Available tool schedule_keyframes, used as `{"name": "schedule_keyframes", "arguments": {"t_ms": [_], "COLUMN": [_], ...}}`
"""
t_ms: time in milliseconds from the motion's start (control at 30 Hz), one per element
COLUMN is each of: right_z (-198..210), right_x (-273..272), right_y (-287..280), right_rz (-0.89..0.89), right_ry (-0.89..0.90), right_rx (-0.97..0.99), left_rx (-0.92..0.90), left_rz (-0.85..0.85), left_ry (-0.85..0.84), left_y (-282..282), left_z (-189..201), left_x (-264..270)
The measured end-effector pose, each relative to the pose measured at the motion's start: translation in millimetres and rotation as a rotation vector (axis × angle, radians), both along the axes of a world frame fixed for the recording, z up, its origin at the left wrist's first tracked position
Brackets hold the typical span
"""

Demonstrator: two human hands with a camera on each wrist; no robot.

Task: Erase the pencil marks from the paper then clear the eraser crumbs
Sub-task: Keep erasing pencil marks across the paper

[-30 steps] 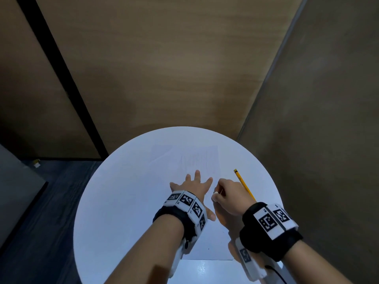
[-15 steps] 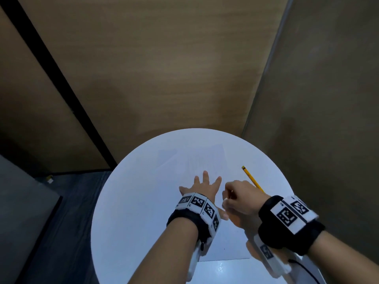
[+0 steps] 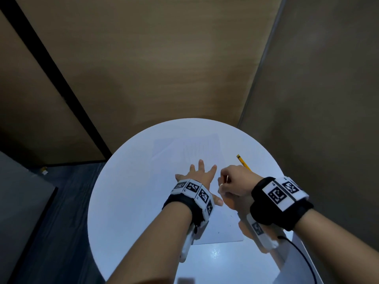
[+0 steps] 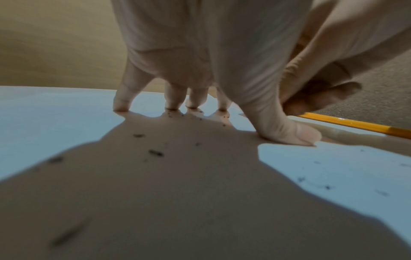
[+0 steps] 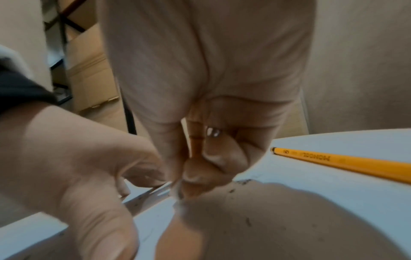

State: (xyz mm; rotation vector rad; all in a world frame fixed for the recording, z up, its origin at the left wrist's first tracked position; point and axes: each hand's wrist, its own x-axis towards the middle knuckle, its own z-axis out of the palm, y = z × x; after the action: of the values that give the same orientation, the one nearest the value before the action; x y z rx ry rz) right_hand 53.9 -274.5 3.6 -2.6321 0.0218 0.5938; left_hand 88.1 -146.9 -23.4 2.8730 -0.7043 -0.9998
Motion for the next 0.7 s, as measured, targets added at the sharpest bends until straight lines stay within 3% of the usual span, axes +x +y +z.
{"name": "schedule_keyframes", "arguments": {"t_ms": [167, 300, 467, 600, 700], "right_z": [-4, 2, -4, -3, 0], "right_x": [4, 5, 5, -5, -2], "right_y": [6, 9, 10, 4, -6], "right_rz": [-0.103, -0.017, -0.119, -0.009, -0.124], "right_ry": [-0.087, 0.036, -0.123, 0.02, -0.013], "right_rx": [0.023, 0.01, 0.019, 0.027, 0.14], "left_rx": [-0.002, -0.008, -0.02, 0.003, -0.014], "left_rz": [0.003, 0.004, 0.012, -0.002, -0.003], "left_ry": [-0.003, -0.015, -0.012, -0.017, -0.023], "left_y": [0, 0, 0, 0, 2], "left_z": [1, 1, -2, 3, 1], "left_x": [0, 0, 0, 0, 0]}}
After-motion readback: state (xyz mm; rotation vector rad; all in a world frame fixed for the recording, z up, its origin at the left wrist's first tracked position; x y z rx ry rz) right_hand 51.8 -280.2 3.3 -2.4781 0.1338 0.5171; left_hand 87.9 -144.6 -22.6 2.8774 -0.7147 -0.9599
